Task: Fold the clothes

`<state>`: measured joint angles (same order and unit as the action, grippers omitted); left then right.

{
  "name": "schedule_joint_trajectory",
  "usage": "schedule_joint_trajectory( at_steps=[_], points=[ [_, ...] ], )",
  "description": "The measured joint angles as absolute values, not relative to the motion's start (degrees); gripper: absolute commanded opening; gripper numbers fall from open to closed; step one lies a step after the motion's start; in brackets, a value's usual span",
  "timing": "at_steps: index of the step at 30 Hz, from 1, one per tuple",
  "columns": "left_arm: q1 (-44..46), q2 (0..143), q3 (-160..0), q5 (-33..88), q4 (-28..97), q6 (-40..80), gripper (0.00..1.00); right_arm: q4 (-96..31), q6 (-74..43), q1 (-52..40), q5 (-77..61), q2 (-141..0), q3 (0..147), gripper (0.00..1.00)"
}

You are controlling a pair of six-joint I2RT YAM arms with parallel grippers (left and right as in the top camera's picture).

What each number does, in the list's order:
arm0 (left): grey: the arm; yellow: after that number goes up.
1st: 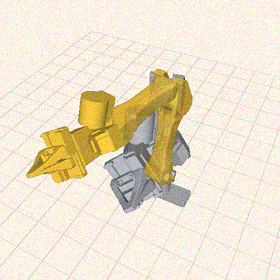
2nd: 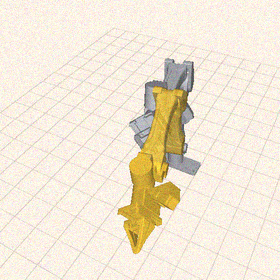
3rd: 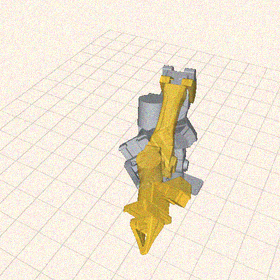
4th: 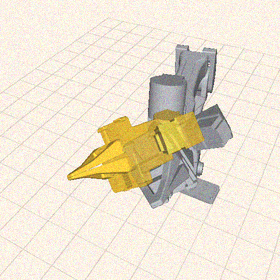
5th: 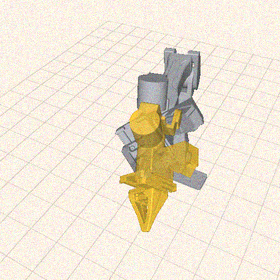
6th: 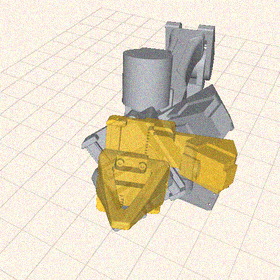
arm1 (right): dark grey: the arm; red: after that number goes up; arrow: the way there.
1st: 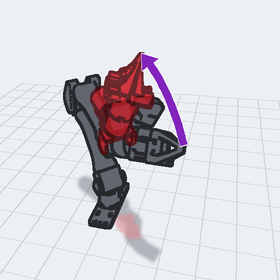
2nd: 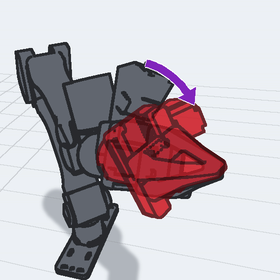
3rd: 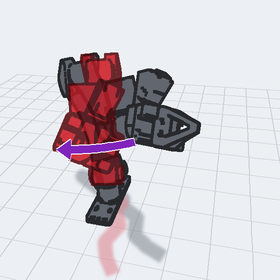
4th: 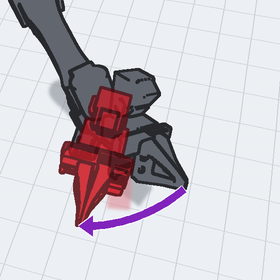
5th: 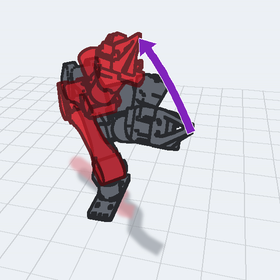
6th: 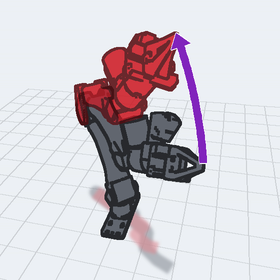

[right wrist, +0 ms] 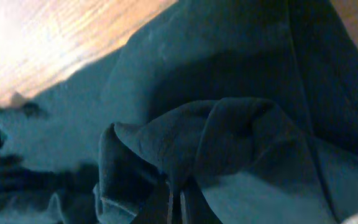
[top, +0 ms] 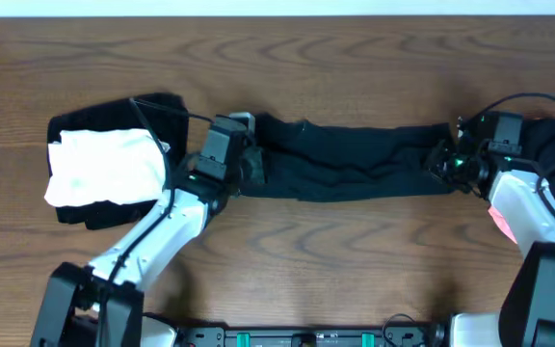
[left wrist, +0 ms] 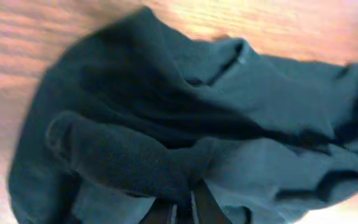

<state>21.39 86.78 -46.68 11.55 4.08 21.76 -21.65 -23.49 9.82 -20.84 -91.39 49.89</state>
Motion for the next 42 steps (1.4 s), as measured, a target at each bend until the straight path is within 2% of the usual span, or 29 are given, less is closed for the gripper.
schedule_joint_trajectory(
  at_steps=[9,20,23,25,27,28,30,32,34,40,42],
  points=[
    [15.55,87.59,-46.68,11.57,2.50,20.91,0.06,-16.64,-27.22,9.82,-19.18,-93.14,49.89,0.01],
    [15.31,88.29,-46.68,11.62,2.52,20.53,0.08,-10.22,-28.14,9.82,-15.84,-98.96,49.89,0.01],
    [15.31,89.71,-46.68,11.60,2.63,20.43,0.15,-8.08,-28.25,9.82,-15.29,-101.10,49.89,0.01],
    [15.20,90.96,-46.68,11.53,3.16,19.66,0.30,-6.48,-28.01,9.82,-14.50,-102.39,49.89,0.01],
    [15.09,91.88,-46.68,11.42,4.08,19.09,0.52,-4.82,-27.38,9.82,-13.98,-103.07,49.89,0.01],
    [15.09,92.16,-46.68,11.31,4.43,18.81,0.59,-4.14,-26.76,9.82,-13.85,-103.20,49.89,0.04],
    [15.09,92.27,-46.68,11.20,4.78,17.98,0.65,-3.16,-25.96,9.82,-13.50,-103.24,49.89,0.20],
    [15.05,92.14,-46.68,11.16,5.06,17.45,0.65,-3.27,-24.58,9.82,-13.67,-103.24,49.89,0.41],
    [14.81,91.81,-46.68,11.16,6.09,17.06,0.65,-3.79,-23.73,9.89,-14.98,-103.22,49.89,0.51],
    [14.35,86.72,-46.70,11.18,11.46,16.43,0.64,-9.15,-21.85,10.83,-21.15,-99.44,49.89,0.56],
    [14.35,84.36,-46.70,11.16,13.30,16.23,0.64,-11.11,-21.43,11.79,-21.91,-96.51,49.89,0.61]
  ],
)
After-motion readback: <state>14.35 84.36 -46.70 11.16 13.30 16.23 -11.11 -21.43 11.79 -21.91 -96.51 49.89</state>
